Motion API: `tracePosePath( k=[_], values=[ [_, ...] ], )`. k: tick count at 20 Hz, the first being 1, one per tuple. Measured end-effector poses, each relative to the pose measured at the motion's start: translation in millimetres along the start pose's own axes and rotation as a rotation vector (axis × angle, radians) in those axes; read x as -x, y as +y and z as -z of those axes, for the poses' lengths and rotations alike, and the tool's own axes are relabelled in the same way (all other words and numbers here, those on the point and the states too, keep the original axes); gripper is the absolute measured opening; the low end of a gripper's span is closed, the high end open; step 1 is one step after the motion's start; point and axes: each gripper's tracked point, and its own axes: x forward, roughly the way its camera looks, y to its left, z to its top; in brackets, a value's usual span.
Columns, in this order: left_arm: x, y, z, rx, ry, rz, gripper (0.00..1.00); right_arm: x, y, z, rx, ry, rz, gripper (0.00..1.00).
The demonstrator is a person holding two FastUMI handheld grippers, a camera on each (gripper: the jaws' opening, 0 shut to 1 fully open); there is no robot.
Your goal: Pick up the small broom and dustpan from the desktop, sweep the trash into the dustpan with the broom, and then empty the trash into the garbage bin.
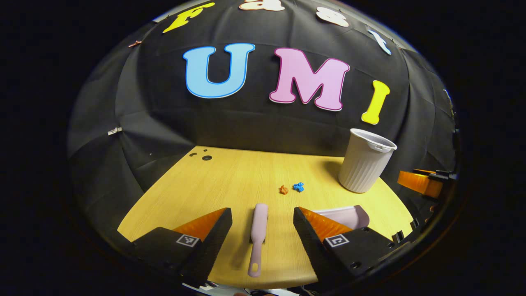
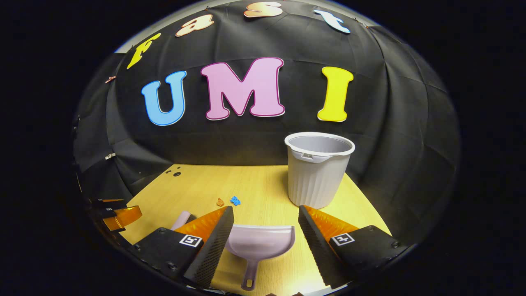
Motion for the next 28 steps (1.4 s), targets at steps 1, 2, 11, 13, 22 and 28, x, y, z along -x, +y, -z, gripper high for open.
tracePosePath(
  k=[1, 2, 11, 13, 22, 28],
  values=[
    [-1, 2, 2, 0.004, 0.011, -0.003, 0.95, -2, 1, 1, 0.003, 0.006, -0.006, 0.98],
    [-2, 4, 6, 0.010, 0.024, -0.003, 0.95, -4, 3, 2, 0.006, 0.010, -0.012, 0.98],
    [-34, 17, 65, 0.008, 0.233, -0.005, 0.95, -22, 10, 22, 0.014, 0.085, -0.051, 0.98],
    [-43, 21, 82, -0.013, 0.295, -0.006, 0.95, -25, 8, 33, 0.005, 0.115, -0.054, 0.98],
    [-77, 27, 153, -0.075, 0.570, -0.009, 0.96, -30, -3, 76, 0.004, 0.212, -0.048, 0.98],
    [-95, 30, 183, -0.125, 0.722, 0.002, 0.94, -33, -4, 108, -0.003, 0.280, -0.051, 0.97]
  ],
)
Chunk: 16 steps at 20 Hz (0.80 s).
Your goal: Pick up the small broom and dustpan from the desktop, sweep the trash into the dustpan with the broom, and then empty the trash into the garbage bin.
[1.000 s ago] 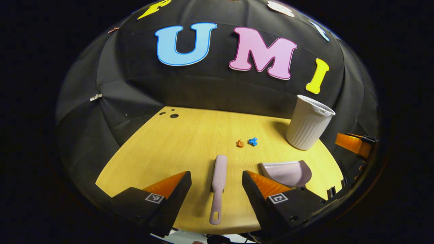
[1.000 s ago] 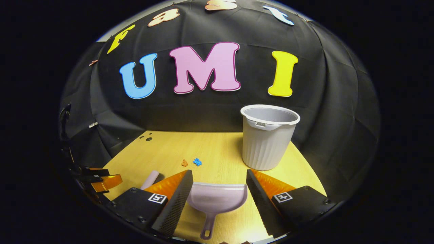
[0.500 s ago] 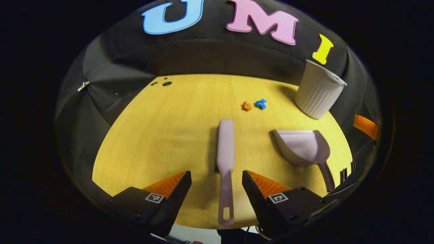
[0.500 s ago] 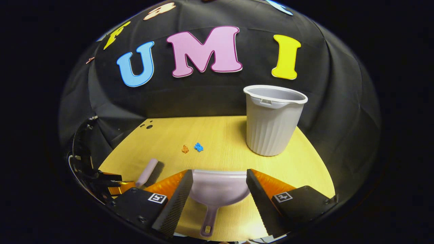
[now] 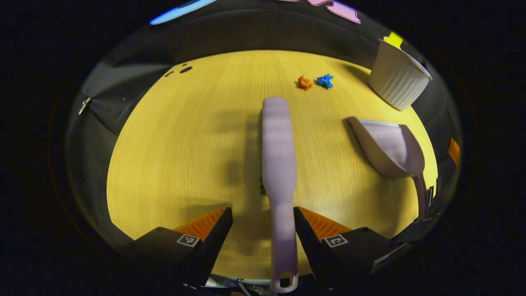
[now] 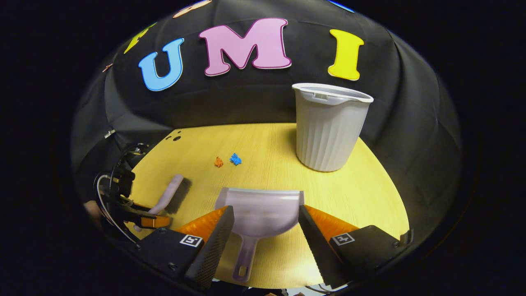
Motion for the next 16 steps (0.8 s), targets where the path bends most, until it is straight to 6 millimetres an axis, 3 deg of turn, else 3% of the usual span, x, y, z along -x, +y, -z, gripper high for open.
tracePosePath(
  k=[4, 7, 8, 11, 14, 16],
  values=[
    [-7, -6, -8, -0.021, 0.006, 0.013, 0.83, -3, 7, 18, -0.053, 0.055, -0.023, 0.99],
    [-7, -13, -14, -0.048, -0.004, 0.024, 0.67, -5, 10, 29, -0.092, 0.104, -0.034, 0.99],
    [-8, -14, -14, -0.055, -0.006, 0.027, 0.67, -5, 11, 32, -0.104, 0.119, -0.036, 0.99],
    [-8, -15, -18, -0.053, -0.021, 0.028, 0.43, -6, 14, 42, -0.140, 0.176, -0.043, 0.99],
    [-11, -15, -18, -0.047, -0.033, 0.033, 0.27, -7, 19, 56, -0.168, 0.250, -0.048, 0.99],
    [-11, -15, -21, -0.043, -0.053, 0.041, 0.29, -5, 19, 62, -0.186, 0.287, -0.044, 0.99]
  ],
)
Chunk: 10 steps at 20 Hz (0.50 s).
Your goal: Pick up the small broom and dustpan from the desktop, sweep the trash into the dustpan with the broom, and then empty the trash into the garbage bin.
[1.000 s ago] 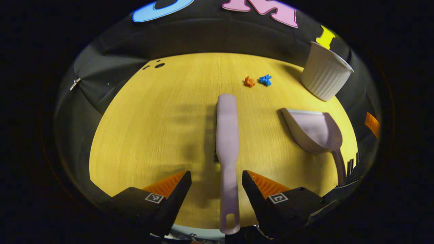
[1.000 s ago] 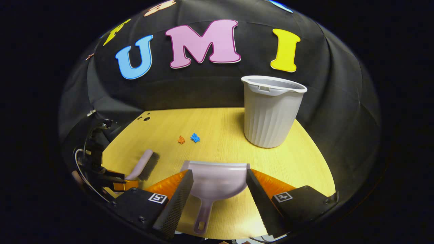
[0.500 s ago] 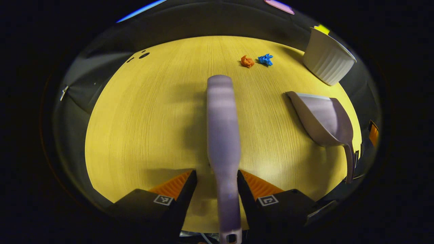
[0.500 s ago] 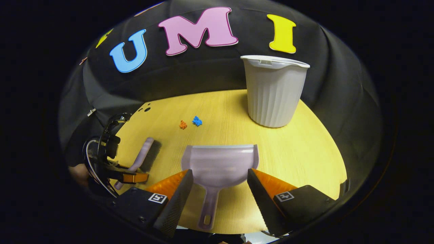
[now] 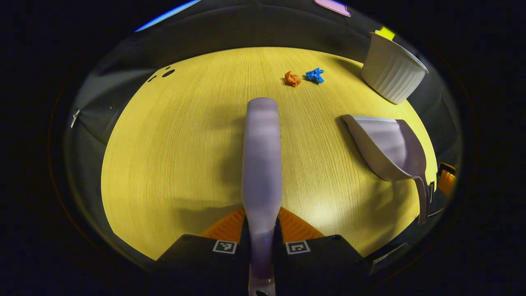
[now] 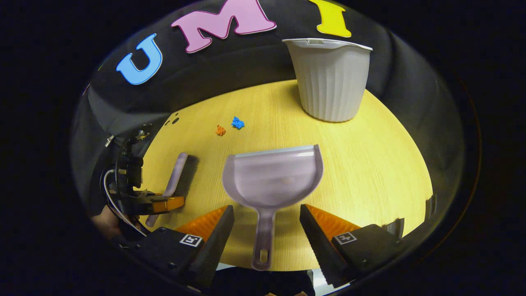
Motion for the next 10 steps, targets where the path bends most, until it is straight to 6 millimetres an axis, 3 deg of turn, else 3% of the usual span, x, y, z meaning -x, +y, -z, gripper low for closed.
tracePosePath(
  k=[6, 10],
  values=[
    [14, 12, -11, 0.034, -0.080, 0.005, 0.26, -6, 0, 20, -0.010, 0.087, 0.033, 0.99],
    [29, 28, -25, 0.063, -0.119, -0.006, 0.26, -29, -3, 34, 0.003, 0.148, 0.058, 0.99]
  ],
)
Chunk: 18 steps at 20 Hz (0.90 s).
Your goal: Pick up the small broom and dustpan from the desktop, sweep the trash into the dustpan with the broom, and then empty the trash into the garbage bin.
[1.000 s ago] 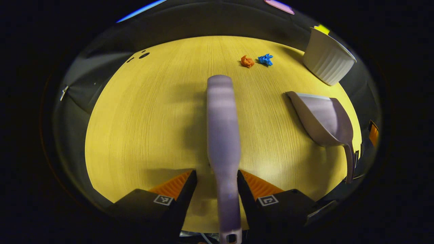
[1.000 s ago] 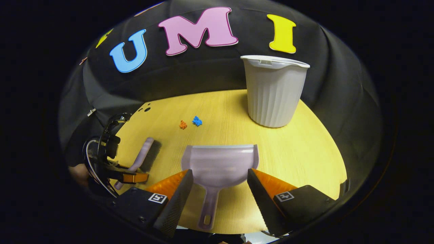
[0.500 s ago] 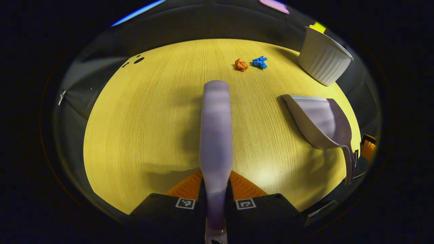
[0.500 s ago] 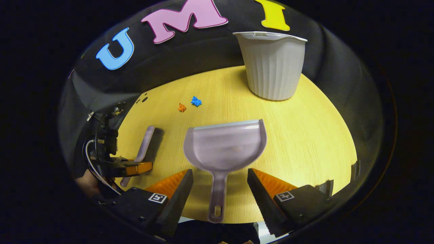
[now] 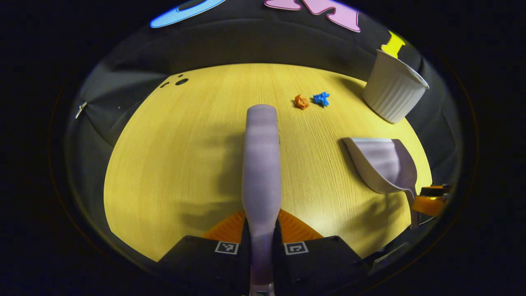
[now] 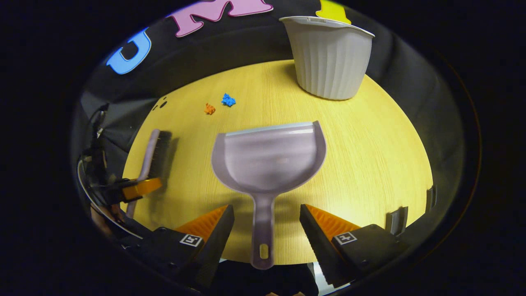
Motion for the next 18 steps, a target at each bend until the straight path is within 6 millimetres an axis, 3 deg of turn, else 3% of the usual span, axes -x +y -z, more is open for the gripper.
tracePosePath(
  k=[6, 10, 13, 14, 16, 17, 18],
  values=[
    [8, 24, -29, 0.046, -0.034, -0.028, 0.26, -40, -8, 8, 0.038, 0.058, 0.047, 1.00],
    [6, 33, -49, 0.026, -0.045, -0.061, 0.26, -55, -9, 10, 0.066, 0.085, 0.073, 0.98],
    [2, 28, -62, 0.012, -0.057, -0.065, 0.26, -59, -9, 1, 0.064, 0.056, 0.076, 0.80],
    [2, 25, -66, 0.009, -0.060, -0.063, 0.26, -61, -11, 2, 0.071, 0.060, 0.084, 0.78],
    [-4, 19, -73, -0.004, -0.061, -0.060, 0.26, -62, -16, -2, 0.097, 0.065, 0.099, 0.59],
    [-8, 16, -76, -0.009, -0.059, -0.058, 0.26, -64, -17, -3, 0.097, 0.069, 0.091, 0.42],
    [-11, 13, -78, -0.013, -0.056, -0.053, 0.26, -63, -15, -4, 0.101, 0.078, 0.077, 0.39]
  ],
)
